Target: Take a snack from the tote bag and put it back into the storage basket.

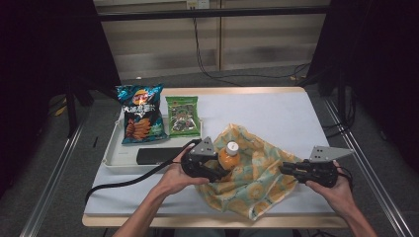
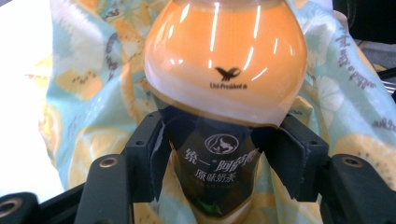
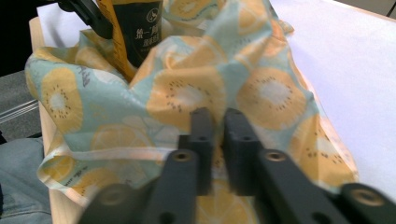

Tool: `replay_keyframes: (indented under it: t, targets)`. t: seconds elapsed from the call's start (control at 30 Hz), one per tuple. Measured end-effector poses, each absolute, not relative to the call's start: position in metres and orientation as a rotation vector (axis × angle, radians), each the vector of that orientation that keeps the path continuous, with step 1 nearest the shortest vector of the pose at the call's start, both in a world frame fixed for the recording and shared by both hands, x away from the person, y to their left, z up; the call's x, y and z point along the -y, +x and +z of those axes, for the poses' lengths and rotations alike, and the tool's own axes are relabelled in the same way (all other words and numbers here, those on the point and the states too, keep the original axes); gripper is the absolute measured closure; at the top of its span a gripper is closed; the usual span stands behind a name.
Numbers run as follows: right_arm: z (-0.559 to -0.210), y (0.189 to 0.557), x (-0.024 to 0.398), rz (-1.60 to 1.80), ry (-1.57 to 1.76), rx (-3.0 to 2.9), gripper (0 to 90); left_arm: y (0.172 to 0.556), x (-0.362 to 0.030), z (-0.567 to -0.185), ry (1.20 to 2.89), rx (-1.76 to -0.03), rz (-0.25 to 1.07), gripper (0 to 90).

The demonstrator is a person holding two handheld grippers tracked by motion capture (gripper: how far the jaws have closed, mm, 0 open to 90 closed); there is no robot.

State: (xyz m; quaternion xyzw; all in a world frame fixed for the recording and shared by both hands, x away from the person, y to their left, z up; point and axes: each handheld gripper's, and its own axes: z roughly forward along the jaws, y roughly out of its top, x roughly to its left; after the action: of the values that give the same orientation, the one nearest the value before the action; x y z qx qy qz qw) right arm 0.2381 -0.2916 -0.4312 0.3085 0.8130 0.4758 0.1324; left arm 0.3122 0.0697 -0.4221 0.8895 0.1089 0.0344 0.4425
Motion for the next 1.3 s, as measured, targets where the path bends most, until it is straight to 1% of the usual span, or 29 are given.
replay_keyframes:
  t: [0.03,0.13,0.17,0.2,0.23,0.3,0.43,0.57,0.6,0.7,0.77,0.93,1.03,1.13,1.17,1.3]
  targets:
    - [-0.431,0.238,0.292,1.381,0.895,-2.359,78.1,0.312,-0.07,-0.422,2.207,-0.27,0.085,40.8]
    - [-0.431,0.238,0.288,1.384,0.873,-2.36,68.8,0.304,-0.072,-0.426,2.181,-0.26,0.129,40.5]
    - [-0.431,0.238,0.288,1.384,0.873,-2.36,68.8,0.304,-0.072,-0.426,2.181,-0.26,0.129,40.4]
    - [-0.431,0.237,0.287,1.404,0.863,-2.362,63.3,0.303,-0.073,-0.427,2.17,-0.262,0.135,40.4]
    - [-0.431,0.237,0.287,1.404,0.863,-2.362,63.3,0.302,-0.075,-0.429,2.159,-0.262,0.139,40.4]
    - [-0.431,0.236,0.286,1.418,0.862,-2.356,59.7,0.301,-0.077,-0.43,2.158,-0.279,0.14,40.2]
    - [-0.43,0.235,0.285,1.45,0.876,-2.331,46.5,0.3,-0.079,-0.432,2.146,-0.283,0.147,39.7]
    - [-0.43,0.235,0.285,1.451,0.885,-2.311,43.2,0.305,-0.079,-0.432,2.13,-0.296,0.108,38.9]
    - [-0.431,0.235,0.285,1.455,0.892,-2.303,40.7,0.306,-0.077,-0.431,2.097,-0.316,0.102,36.2]
    - [-0.431,0.235,0.285,1.448,0.894,-2.299,40.4,0.307,-0.077,-0.429,2.104,-0.302,0.107,34.1]
    - [-0.431,0.235,0.285,1.45,0.897,-2.291,39.5,0.309,-0.076,-0.426,2.092,-0.303,0.109,29.6]
    - [-0.431,0.236,0.284,1.456,0.896,-2.296,38.4,0.316,-0.072,-0.426,2.07,-0.277,0.099,25.5]
    - [-0.431,0.236,0.285,1.457,0.894,-2.298,38.1,0.318,-0.07,-0.428,2.066,-0.273,0.086,24.8]
    - [-0.433,0.237,0.285,1.451,0.903,-2.301,37.9,0.32,-0.067,-0.429,2.077,-0.27,0.079,24.9]
    - [-0.433,0.237,0.285,1.451,0.901,-2.304,37.9,0.319,-0.066,-0.429,2.079,-0.252,0.066,31.5]
    - [-0.433,0.237,0.284,1.449,0.902,-2.306,37.8,0.316,-0.056,-0.425,2.106,-0.241,0.098,32.7]
